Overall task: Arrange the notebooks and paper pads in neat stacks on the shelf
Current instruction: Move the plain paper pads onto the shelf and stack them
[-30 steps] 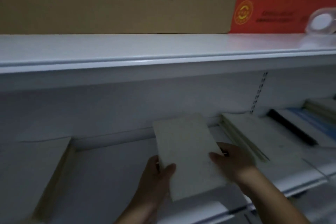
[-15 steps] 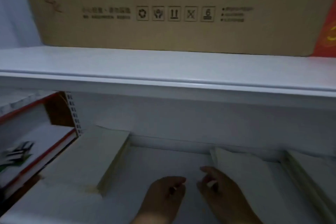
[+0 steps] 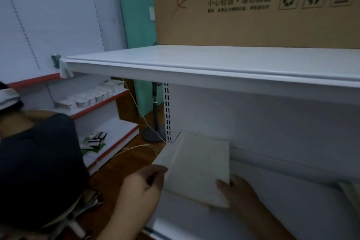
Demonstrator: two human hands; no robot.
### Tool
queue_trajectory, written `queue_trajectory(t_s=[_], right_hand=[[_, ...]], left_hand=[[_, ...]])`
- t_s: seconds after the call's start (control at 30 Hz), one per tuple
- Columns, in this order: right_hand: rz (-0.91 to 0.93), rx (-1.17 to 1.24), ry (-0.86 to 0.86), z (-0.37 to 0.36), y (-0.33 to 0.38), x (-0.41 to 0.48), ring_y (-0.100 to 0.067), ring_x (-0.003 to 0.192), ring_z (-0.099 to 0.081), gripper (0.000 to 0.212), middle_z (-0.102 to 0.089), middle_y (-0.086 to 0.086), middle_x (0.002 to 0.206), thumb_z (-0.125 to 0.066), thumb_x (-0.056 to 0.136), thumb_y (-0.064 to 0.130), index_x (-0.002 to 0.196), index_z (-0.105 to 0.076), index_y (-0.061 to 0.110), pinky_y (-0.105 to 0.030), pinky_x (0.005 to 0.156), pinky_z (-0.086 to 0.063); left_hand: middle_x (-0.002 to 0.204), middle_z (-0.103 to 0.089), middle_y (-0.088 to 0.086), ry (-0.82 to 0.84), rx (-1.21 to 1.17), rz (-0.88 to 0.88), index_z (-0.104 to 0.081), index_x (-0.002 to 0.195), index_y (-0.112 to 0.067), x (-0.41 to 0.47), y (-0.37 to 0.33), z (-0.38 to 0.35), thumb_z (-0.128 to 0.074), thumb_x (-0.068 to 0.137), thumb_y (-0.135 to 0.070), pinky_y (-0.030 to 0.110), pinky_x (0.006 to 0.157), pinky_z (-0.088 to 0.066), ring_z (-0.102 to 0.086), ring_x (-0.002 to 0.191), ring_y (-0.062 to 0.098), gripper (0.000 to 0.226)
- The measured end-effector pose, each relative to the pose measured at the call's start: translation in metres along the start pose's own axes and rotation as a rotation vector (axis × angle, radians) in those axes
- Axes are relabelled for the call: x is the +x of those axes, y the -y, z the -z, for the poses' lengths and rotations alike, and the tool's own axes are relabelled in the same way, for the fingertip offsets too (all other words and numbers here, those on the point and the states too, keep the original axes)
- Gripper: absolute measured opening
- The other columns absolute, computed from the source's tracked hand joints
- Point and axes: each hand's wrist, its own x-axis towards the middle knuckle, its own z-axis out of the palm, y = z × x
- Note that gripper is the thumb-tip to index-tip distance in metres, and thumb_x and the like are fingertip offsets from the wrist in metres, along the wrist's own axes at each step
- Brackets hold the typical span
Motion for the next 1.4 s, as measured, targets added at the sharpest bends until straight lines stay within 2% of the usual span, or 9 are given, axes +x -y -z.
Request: queue_trajectory(t_s=[0.2,0.3,0.4,0.47,0.77,1.0,1.2,1.33,1.4], right_hand=[[0.05,0.44,0.099,0.009,0.031,-0.039,-0.02,0.046,-0.052,0.016,-0.065,-0.006,0.06,-0.053,0.091,0.006,0.089,-0.068,0.012,-0.018,0.039,-0.034],[0.171,0.25,-0.05,-0.017,0.048,-0.021,-0.007,0.072,-0.066,0.016,-0.072,0.003,0.091,-0.052,0.094,0.019,0.094,-0.068,0.021,-0.017,0.062,-0.049],[0.106,-0.206,-0.264,-0.032,0.037,0.01,-0.022,0.119,-0.05,0.07,-0.039,-0.008,0.137,-0.06,0.083,0.048,0.142,-0.034,0.02,-0.03,0.097,-0.042],[-0.018,-0.226,-0.194,-0.035,0.028,0.016,-0.027,0.126,-0.045,0.088,-0.035,-0.01,0.139,-0.064,0.076,0.057,0.144,-0.025,0.018,-0.035,0.102,-0.041],[-0.033,0.457,-0.176,0.049,0.017,-0.044,-0.017,0.066,-0.065,0.018,-0.074,0.005,0.066,-0.059,0.085,0.001,0.093,-0.065,0.016,-0.03,0.058,-0.046],[-0.007,0.467,-0.225,0.047,0.006,-0.058,-0.018,0.083,-0.071,0.022,-0.076,-0.003,0.094,-0.062,0.084,0.003,0.104,-0.067,0.013,-0.031,0.07,-0.054],[-0.057,0.413,-0.415,0.144,-0.036,-0.109,-0.019,0.07,-0.07,0.026,-0.076,-0.001,0.074,-0.061,0.072,-0.004,0.087,-0.072,0.015,-0.029,0.064,-0.056],[-0.149,0.246,-0.587,0.23,-0.074,-0.143,-0.024,0.069,-0.071,0.037,-0.076,-0.002,0.076,-0.053,0.083,-0.012,0.087,-0.073,0.019,-0.039,0.068,-0.059],[-0.22,0.103,-0.63,0.257,-0.095,-0.147,-0.031,0.08,-0.07,0.032,-0.073,-0.011,0.09,-0.057,0.082,-0.009,0.101,-0.071,0.012,-0.049,0.078,-0.057]], left_hand=[[0.088,-0.074,0.007,0.35,-0.459,0.308,-0.065,0.101,-0.019,0.021,-0.004,0.012,-0.056,0.09,-0.03,0.03,0.063,-0.055,-0.071,0.078,0.021,0.018],[0.101,-0.072,0.017,0.41,-0.809,0.405,-0.061,0.113,-0.016,0.034,0.001,0.02,-0.063,0.074,-0.013,0.051,0.081,-0.054,-0.066,0.095,0.041,0.039],[0.105,-0.07,0.014,0.248,-0.801,0.362,-0.059,0.115,-0.026,0.044,0.018,0.03,-0.061,0.078,-0.008,0.052,0.077,-0.055,-0.065,0.097,0.04,0.041],[0.102,-0.071,0.013,0.181,-0.792,0.36,-0.06,0.112,-0.027,0.048,0.028,0.039,-0.059,0.082,-0.006,0.048,0.071,-0.055,-0.066,0.093,0.038,0.036],[0.098,-0.071,0.01,0.151,-0.614,0.353,-0.06,0.095,-0.035,0.037,0.021,0.053,-0.06,0.086,-0.01,0.052,0.081,-0.053,-0.066,0.09,0.036,0.026],[0.082,-0.074,0.004,0.433,-0.778,0.333,-0.063,0.096,-0.027,0.005,-0.049,-0.051,-0.062,0.084,-0.011,0.036,0.062,-0.055,-0.069,0.076,0.027,0.02],[0.093,-0.075,0.016,0.79,-0.859,0.358,-0.066,0.102,-0.013,-0.03,-0.09,-0.149,-0.054,0.085,0.001,0.036,0.064,-0.058,-0.071,0.072,0.027,0.025],[0.07,-0.064,0.005,1.071,-0.364,0.054,-0.064,0.106,-0.01,-0.053,-0.13,-0.22,-0.055,0.091,-0.027,0.018,0.041,-0.036,-0.053,0.045,0.011,0.024],[0.086,-0.067,0.004,1.005,-0.205,-0.048,-0.061,0.11,-0.014,-0.058,-0.148,-0.257,-0.055,0.09,-0.032,0.017,0.049,-0.042,-0.058,0.06,0.012,0.027]])
